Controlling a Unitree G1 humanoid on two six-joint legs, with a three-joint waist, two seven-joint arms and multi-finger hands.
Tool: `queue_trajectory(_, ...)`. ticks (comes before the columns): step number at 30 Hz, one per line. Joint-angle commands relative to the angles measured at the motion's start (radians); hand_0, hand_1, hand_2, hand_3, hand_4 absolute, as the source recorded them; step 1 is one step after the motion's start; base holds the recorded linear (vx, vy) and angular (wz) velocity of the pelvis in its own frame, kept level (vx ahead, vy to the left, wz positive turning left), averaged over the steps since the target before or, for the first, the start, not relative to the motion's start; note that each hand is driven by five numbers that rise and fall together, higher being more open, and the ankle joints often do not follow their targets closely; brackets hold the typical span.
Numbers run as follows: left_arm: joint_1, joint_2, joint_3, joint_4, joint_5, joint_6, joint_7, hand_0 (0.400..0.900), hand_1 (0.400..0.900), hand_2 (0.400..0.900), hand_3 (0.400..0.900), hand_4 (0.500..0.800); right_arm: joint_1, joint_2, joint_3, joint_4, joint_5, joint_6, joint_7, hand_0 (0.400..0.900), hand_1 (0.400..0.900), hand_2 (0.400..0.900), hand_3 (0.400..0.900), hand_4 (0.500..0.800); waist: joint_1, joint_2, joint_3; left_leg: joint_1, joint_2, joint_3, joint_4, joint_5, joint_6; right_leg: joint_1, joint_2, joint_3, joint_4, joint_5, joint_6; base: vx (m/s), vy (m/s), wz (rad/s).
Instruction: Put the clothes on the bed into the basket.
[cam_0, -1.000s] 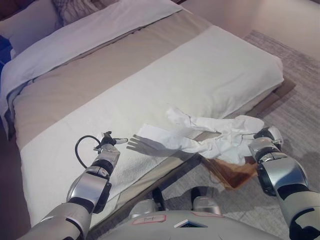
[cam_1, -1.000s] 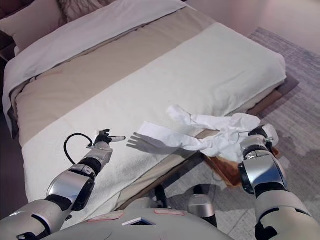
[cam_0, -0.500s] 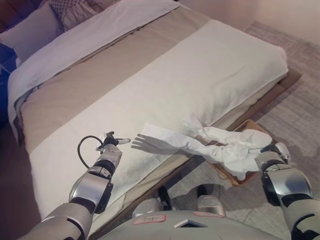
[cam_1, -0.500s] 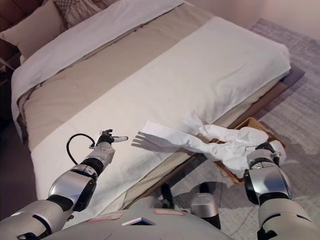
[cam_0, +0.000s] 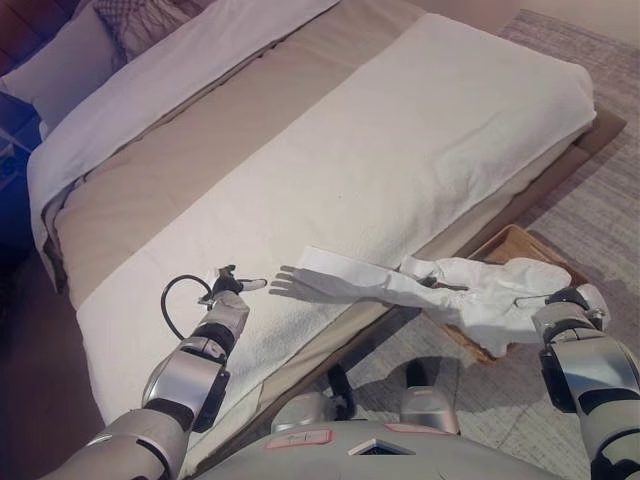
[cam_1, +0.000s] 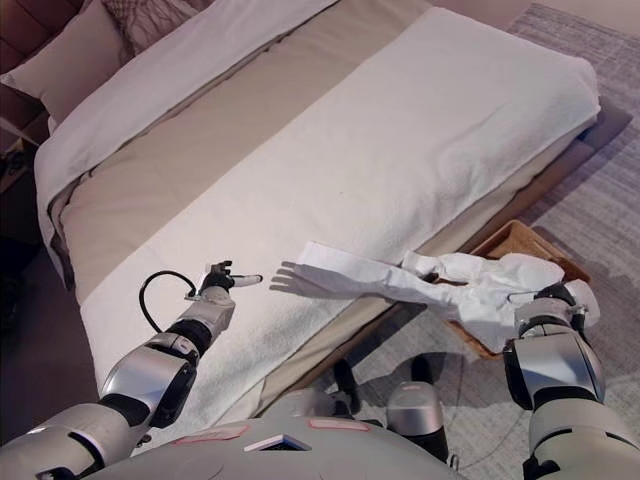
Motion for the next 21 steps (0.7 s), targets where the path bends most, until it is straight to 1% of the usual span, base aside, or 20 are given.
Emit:
queue_trajectory(1,-0.054,0.033,-0.027,0.043,0.026,-0.039,0.034,0.900,0.900,0.900,0.900,0.800,-0.070,0.020,0.065,0.021,-0.067,-0.046,-0.029,0.900,0.900,0.900,0.900,0.800,-0.001,-0.050,-0.042,0.033,-0.002,-0.045,-0.007,-0.052,-0.042,0.012,0.002,0.043,0.005,-0.059,0.011,0.00,-0.030,-0.01)
queue_trajectory(5,-0.025,0.018,-0.022,0.025,0.025,-0.045,0.039,0.900,0.900,0.900,0.900,0.800,-0.054,0.112,0.112,-0.069,-0.067,-0.089,-0.025,0.900,0.900,0.900,0.900,0.800,0.009,-0.075,-0.044,0.045,0.002,-0.050,-0.007,-0.056,-0.040,0.027,0.005,0.040,0.005,-0.065,0.006,0.00,-0.025,0.05)
queue_trajectory(8,0.024,0.018,-0.003,-0.023,0.020,-0.061,0.045,0.900,0.900,0.900,0.900,0.800,-0.024,0.172,0.150,-0.195,-0.047,-0.144,-0.016,0.900,0.900,0.900,0.900,0.800,0.018,-0.094,-0.038,0.051,0.001,-0.054,-0.007,-0.058,-0.037,0.034,0.007,0.036,0.005,-0.063,0.005,-0.03,-0.004,0.04)
queue_trajectory(10,0.073,0.026,0.010,-0.091,0.022,-0.072,0.049,0.900,0.900,0.900,0.900,0.800,0.020,0.196,0.172,-0.311,-0.024,-0.176,0.006,0.900,0.900,0.900,0.900,0.800,0.024,-0.108,-0.032,0.055,0.002,-0.055,-0.007,-0.060,-0.036,0.037,0.008,0.034,0.005,-0.061,0.004,-0.05,0.006,0.06)
queue_trajectory(11,0.113,0.033,0.021,-0.136,0.022,-0.080,0.049,0.900,0.900,0.900,0.900,0.800,0.059,0.211,0.176,-0.383,0.004,-0.192,0.029,0.900,0.900,0.900,0.900,0.800,0.029,-0.118,-0.028,0.058,0.002,-0.056,-0.007,-0.060,-0.035,0.039,0.008,0.032,0.005,-0.059,0.003,-0.05,0.008,0.10)
queue_trajectory(13,0.196,0.047,0.043,-0.217,0.022,-0.085,0.044,0.900,0.900,0.900,0.900,0.800,0.133,0.218,0.155,-0.459,0.038,-0.198,0.045,0.900,0.900,0.900,0.900,0.800,0.039,-0.133,-0.027,0.061,0.002,-0.061,-0.007,-0.062,-0.032,0.045,0.008,0.026,0.005,-0.057,0.004,-0.04,0.010,0.14)
queue_trajectory(15,0.250,0.043,0.041,-0.227,0.032,-0.085,0.033,0.900,0.900,0.900,0.900,0.800,0.184,0.245,0.158,-0.468,0.051,-0.200,0.081,0.900,0.900,0.900,0.900,0.800,0.051,-0.148,-0.029,0.063,0.002,-0.067,-0.007,-0.064,-0.029,0.051,0.006,0.018,0.005,-0.058,0.004,-0.04,0.026,0.18)
queue_trajectory(18,0.278,0.031,0.030,-0.193,0.057,-0.081,0.015,0.900,0.900,0.900,0.900,0.800,0.237,0.282,0.149,-0.407,0.041,-0.201,0.110,0.900,0.900,0.900,0.900,0.800,0.061,-0.170,-0.038,0.069,-0.002,-0.080,-0.007,-0.070,-0.024,0.061,0.002,0.007,0.005,-0.058,0.005,-0.04,0.049,0.17)
queue_trajectory(20,0.284,0.031,0.031,-0.191,0.063,-0.081,0.012,0.900,0.900,0.900,0.900,0.800,0.252,0.288,0.140,-0.395,0.042,-0.204,0.115,0.900,0.900,0.900,0.900,0.800,0.063,-0.177,-0.040,0.070,-0.004,-0.083,-0.007,-0.071,-0.023,0.062,0.001,0.006,0.005,-0.057,0.005,-0.03,0.047,0.08)
queue_trajectory(21,0.305,0.033,0.025,-0.191,0.079,-0.081,-0.008,0.900,0.900,0.900,0.900,0.800,0.299,0.296,0.129,-0.352,0.021,-0.202,0.125,0.900,0.900,0.900,0.900,0.800,0.068,-0.191,-0.046,0.074,-0.006,-0.090,-0.007,-0.074,-0.019,0.066,0.000,0.000,0.005,-0.055,0.007,-0.04,0.069,0.06)
